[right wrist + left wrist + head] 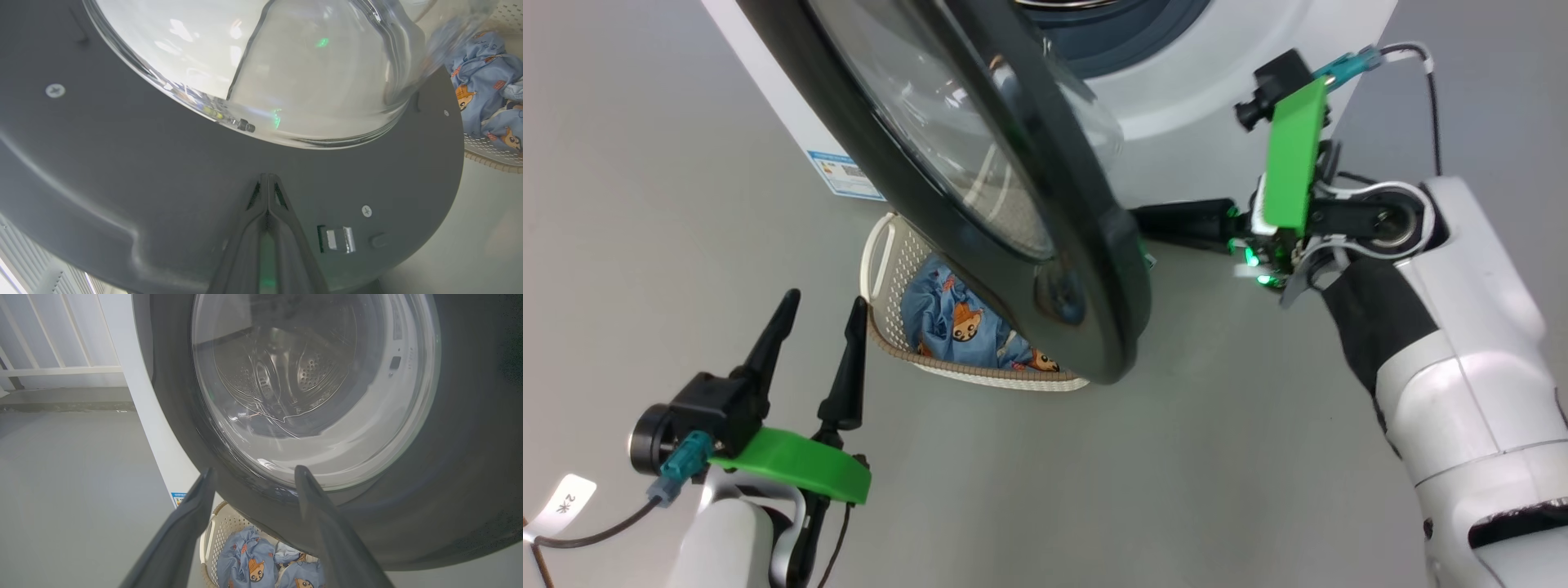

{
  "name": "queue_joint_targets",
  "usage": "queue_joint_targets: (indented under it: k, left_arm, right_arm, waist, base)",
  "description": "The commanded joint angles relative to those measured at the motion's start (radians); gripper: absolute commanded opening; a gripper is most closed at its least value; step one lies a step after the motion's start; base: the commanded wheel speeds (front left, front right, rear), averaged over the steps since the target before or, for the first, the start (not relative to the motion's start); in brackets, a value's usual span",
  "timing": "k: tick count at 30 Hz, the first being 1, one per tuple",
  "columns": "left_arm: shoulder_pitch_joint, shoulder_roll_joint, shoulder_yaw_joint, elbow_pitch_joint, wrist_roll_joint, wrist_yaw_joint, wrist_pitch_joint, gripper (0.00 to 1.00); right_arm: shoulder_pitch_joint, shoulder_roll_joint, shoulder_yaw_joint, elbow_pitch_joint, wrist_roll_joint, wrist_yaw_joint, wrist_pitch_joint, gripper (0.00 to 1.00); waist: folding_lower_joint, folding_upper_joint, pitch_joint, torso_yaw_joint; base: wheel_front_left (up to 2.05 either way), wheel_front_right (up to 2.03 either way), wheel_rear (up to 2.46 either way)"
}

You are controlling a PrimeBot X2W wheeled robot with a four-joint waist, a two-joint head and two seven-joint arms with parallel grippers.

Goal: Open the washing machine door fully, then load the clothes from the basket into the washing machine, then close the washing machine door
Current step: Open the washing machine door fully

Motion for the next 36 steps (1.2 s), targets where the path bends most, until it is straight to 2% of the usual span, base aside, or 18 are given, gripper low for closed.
queue_joint_targets:
  k: [1,14,24,30,36]
  left_arm:
    - [0.011,0.034,0.036,-0.024,0.01,-0.002,-0.006,1.0]
    - [0.007,0.031,0.034,-0.031,0.012,-0.002,-0.006,1.0]
    - [0.004,0.027,0.03,-0.034,0.01,-0.002,-0.006,1.0]
    - [0.005,0.025,0.034,-0.034,0.009,-0.002,-0.006,1.0]
    - [0.003,0.025,0.044,-0.032,0.012,-0.002,-0.006,1.0]
  right_arm:
    - [0.019,0.035,0.047,-0.038,0.036,0.002,-0.011,0.0]
    - [0.059,0.035,0.347,-0.098,0.286,0.002,-0.156,0.0]
    - [0.035,0.035,0.534,-0.103,0.42,0.002,-0.253,0.0]
    - [0.01,0.035,0.61,-0.094,0.485,0.002,-0.299,0.0]
    - [-0.004,0.019,0.625,-0.095,0.512,0.002,-0.361,0.0]
  waist:
    - [-0.0001,0.0,-0.001,0.0]
    - [-0.0001,0.0,-0.001,0.006]
    - [-0.0001,0.0,0.004,0.01]
    - [-0.0001,0.0,0.003,0.009]
    - [-0.0001,0.0,-0.004,-0.005]
  base:
    - [0.0,0.0,0.0]
    - [0.0,0.0,0.0]
    - [0.0,0.0,0.0]
    - [0.0,0.0,0.0]
    - [0.0,0.0,0.0]
